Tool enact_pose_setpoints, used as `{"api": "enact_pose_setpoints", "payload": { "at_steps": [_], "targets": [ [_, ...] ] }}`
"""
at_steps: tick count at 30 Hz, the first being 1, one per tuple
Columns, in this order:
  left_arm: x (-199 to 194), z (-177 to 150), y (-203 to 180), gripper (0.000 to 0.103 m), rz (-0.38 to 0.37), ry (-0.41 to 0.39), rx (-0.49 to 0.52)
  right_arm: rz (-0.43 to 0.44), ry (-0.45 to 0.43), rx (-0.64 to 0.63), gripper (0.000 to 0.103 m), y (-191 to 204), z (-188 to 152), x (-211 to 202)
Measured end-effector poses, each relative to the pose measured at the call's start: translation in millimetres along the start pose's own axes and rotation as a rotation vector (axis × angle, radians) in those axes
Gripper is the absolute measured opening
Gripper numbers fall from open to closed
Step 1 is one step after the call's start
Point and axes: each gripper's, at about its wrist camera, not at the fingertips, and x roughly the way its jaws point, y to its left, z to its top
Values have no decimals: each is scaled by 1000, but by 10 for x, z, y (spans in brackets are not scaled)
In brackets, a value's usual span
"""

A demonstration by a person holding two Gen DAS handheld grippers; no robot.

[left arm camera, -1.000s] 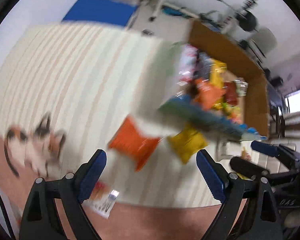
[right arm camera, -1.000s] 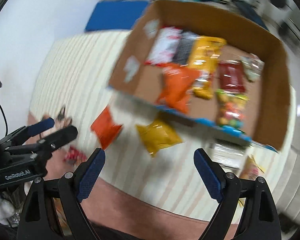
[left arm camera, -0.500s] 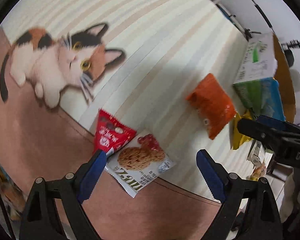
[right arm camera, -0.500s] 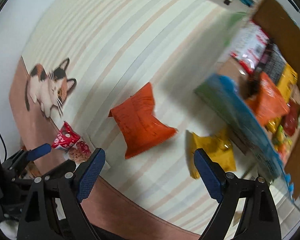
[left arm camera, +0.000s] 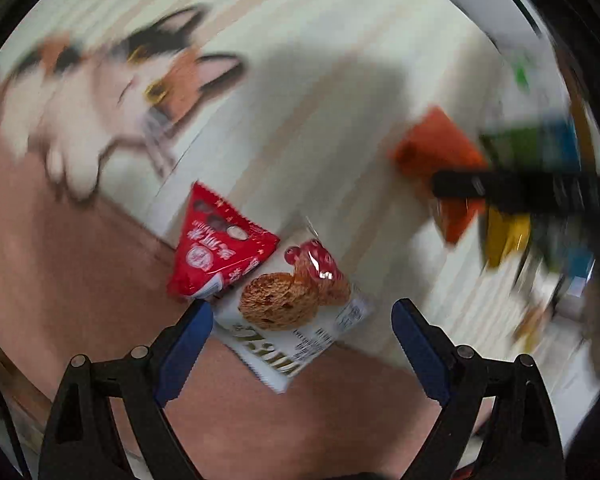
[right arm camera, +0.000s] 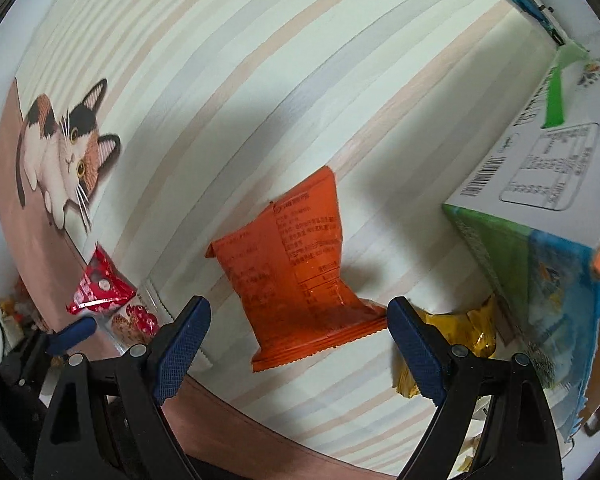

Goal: Organize snacks
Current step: 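Grasp the oat cookie packet with the left tool while the right tool grasps the orange bag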

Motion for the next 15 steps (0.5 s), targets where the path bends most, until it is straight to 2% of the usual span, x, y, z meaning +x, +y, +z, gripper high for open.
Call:
{"api": "enact_pose_setpoints", "payload": {
  "at_steps": [3, 5, 8, 12, 15],
  "targets": [
    [74, -31, -151, 91, 80, 26, 168, -23, 24, -25, 92, 11, 24, 61],
    [153, -19, -179, 91, 120, 41, 204, -31, 43, -33, 92, 13, 47, 117],
    [255, 2, -226, 91, 92, 77, 231, -32, 69, -39, 92, 5, 61, 211],
    [459, -8, -383, 91, 132, 133, 323, -44, 93, -41, 92, -12, 85, 333],
    [551, -38, -483, 92, 176, 139, 374, -58, 103, -37, 84, -22, 110, 397]
  ]
}}
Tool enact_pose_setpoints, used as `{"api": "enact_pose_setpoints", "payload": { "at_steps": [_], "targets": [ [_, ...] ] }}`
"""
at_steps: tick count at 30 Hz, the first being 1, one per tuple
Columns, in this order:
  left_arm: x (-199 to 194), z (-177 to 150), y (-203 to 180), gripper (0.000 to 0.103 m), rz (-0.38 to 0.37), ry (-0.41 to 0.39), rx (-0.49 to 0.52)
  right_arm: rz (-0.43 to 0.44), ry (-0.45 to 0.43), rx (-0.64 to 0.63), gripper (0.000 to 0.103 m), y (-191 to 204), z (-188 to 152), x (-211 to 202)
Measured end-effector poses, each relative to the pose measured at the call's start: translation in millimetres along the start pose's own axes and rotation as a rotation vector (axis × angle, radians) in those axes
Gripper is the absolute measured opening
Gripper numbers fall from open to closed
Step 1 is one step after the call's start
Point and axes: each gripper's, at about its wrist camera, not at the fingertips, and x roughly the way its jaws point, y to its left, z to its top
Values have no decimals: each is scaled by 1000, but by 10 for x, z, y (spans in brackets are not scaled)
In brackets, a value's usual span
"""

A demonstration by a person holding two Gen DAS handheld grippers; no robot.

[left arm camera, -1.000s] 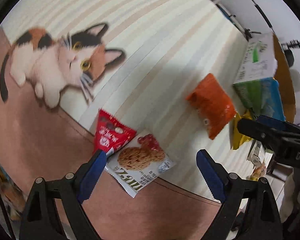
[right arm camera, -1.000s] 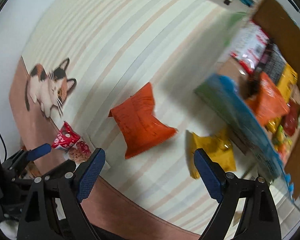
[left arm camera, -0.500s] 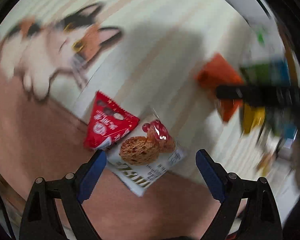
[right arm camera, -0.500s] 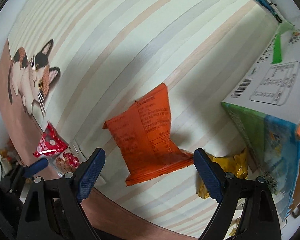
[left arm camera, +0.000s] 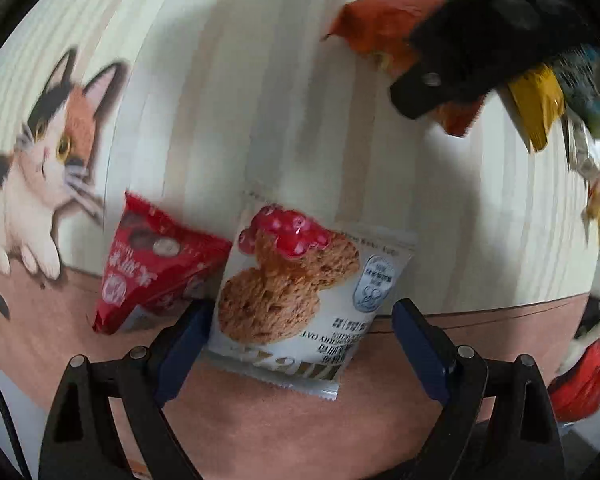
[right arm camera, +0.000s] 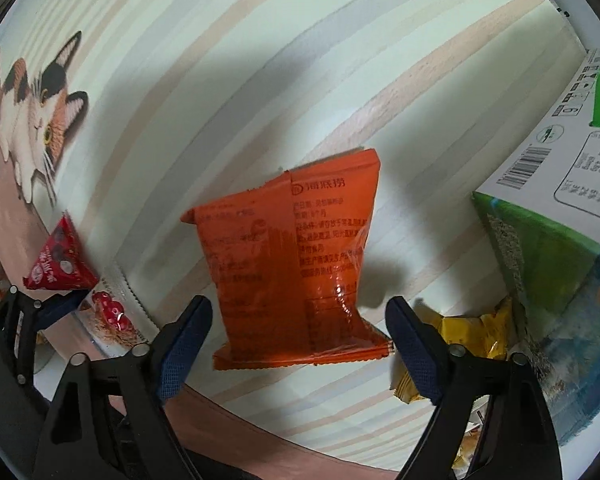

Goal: Organize snacks
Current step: 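Grasp the oat cookie packet with the left tool while the right tool grasps the orange bag, then carry the cookie packet and orange bag into the box and open both tools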

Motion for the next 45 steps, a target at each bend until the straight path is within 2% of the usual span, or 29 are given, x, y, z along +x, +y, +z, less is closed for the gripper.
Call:
{"api": "enact_pose_setpoints", "payload": {
  "at_steps": [1, 3, 4, 7, 13, 21, 30, 34, 36, 39, 43, 45],
  "targets": [
    [2, 0, -25, 92, 6, 0, 12, -5, -1, 5, 78, -18, 2, 1],
    [4, 20, -67, 92, 9, -9, 8, -8, -2, 14, 73, -15, 12, 25],
    [10, 55, -108, 92, 17, -17, 0, -6, -2, 16, 72, -13, 4, 45],
    [0, 119, -185, 83, 31, -37, -12, -23, -11, 15, 69, -21, 8, 51],
    [-94, 77, -57, 78, 43, -55, -42, -39, -36, 23, 62, -16, 7, 37],
    [-231, -88, 55, 73, 50, -72, -71, -37, -56, 42, 60, 123, -45, -1],
    [-208, -135, 177, 77, 54, -38, -86, -34, -52, 63, 62, 56, -54, -1],
    [-243, -120, 105, 77, 74, -61, -78, -16, -37, 78, 63, 31, -16, -14],
    [-262, -138, 103, 79, 67, -74, -86, -12, -38, 80, 63, 21, 10, -26],
    [-264, -119, 105, 90, 31, -70, -81, -15, -36, 75, 63, 8, 64, -29],
    [-260, -110, 77, 90, 52, -65, -74, -17, -31, 75, 63, -7, 122, -48],
    [-239, -105, 103, 83, 63, -67, -80, -19, -32, 71, 63, -5, 134, -52]
  ]
}}
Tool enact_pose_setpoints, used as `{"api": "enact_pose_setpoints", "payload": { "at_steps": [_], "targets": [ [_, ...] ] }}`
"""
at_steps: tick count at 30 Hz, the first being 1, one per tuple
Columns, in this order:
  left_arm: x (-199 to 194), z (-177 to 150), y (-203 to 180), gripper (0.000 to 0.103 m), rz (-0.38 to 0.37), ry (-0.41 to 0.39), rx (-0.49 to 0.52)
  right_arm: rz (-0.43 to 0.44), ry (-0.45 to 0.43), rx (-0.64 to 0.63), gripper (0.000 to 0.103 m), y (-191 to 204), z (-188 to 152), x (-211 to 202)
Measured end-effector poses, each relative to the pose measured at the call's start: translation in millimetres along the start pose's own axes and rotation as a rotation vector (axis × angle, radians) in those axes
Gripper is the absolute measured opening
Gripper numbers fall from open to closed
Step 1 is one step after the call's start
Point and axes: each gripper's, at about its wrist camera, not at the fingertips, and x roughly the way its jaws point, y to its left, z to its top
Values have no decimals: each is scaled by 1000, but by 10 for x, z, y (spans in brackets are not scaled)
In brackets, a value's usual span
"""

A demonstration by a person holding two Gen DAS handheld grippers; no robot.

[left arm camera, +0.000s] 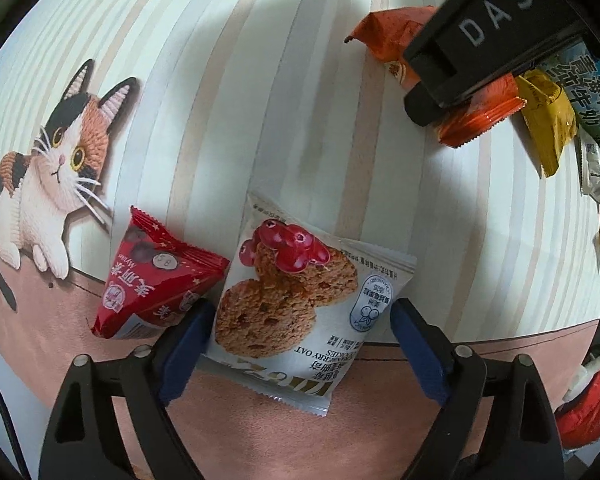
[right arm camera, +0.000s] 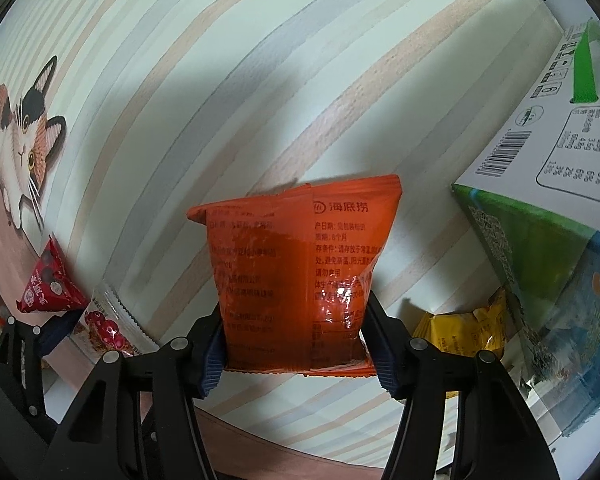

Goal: Organize snacks
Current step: 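Carry the cookie packet and orange bag into the box and open both tools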

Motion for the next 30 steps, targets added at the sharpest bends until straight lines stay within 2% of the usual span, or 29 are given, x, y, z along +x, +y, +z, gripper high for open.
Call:
{"api": "enact_pose_setpoints", "payload": {
  "at_steps": [2, 6, 10, 14, 17, 23, 27, 30],
  "targets": [
    [-13, -16, -5, 74, 9, -16, -5, -16, -9, -6, 63, 9, -5, -8],
    [-41, -40, 16, 73, 7, -24, -34, -22, -34, -7, 55, 41, -54, -36],
    [-136, -110, 41, 73, 10, -45, -53, -28, -58, -9, 53, 42, -112, -102],
    [-332, -170, 106, 73, -2, -81, -84, 14, -100, 13, 52, 20, -207, -238],
    [-551, -258, 153, 73, -17, -120, -120, 65, -137, 30, 52, -17, -293, -394],
    [-1187, -274, 211, 73, -47, -231, -161, 226, -248, 77, 52, -146, -605, -907],
    [-1757, -28, 183, 73, -91, -324, -151, 316, -344, 129, 52, -405, -904, -1349],
    [-2132, 284, -16, 73, -143, -380, -114, 355, -421, 199, 52, -825, -1126, -1658]
  ]
}}
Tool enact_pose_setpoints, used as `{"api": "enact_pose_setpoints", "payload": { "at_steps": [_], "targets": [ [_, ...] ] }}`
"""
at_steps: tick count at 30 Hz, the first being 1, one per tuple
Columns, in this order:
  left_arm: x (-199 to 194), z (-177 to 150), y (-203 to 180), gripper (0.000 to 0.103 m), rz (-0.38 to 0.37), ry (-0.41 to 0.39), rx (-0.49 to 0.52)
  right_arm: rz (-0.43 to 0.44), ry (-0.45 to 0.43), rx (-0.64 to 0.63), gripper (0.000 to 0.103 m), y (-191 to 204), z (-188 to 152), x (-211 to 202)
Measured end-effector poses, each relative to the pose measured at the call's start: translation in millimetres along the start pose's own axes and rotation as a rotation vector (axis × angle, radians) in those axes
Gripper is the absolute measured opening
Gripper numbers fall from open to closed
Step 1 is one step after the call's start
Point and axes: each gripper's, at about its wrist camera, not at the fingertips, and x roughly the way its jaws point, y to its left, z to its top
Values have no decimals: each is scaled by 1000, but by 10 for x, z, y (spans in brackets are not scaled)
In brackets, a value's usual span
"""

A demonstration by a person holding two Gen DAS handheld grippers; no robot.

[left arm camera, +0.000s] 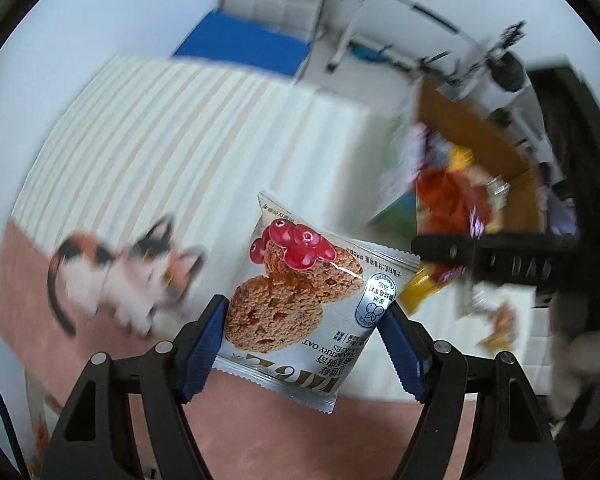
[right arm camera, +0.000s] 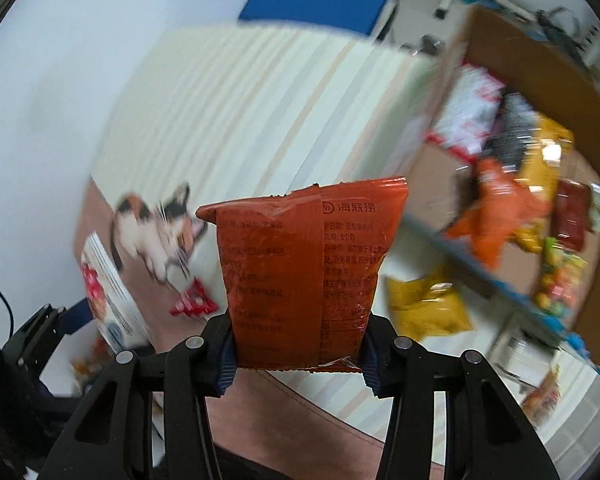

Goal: Organize snacks
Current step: 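Carry the cookie packet and orange bag into the box and open both tools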

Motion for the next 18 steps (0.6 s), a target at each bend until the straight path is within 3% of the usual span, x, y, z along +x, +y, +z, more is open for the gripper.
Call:
{"api": "enact_pose_setpoints", "payload": {
  "at_steps": [4, 8, 12, 18],
  "targets": [
    [-66, 514, -524, 73, -59, -31, 83, -16, -98, 103, 52, -517, -49, -623],
    [123, 923, -1049, 73, -90, -13, 156, -98, -150, 241, 52, -1256, -69, -1081],
    [564, 1259, -1418, 73, -85, 61, 201, -169, -160, 377, 52, -1922, -146, -1241],
    [1102, 1407, -1803, 73, -19, 167, 248, -197, -135, 520, 52, -2558, -293, -1111]
  ]
}}
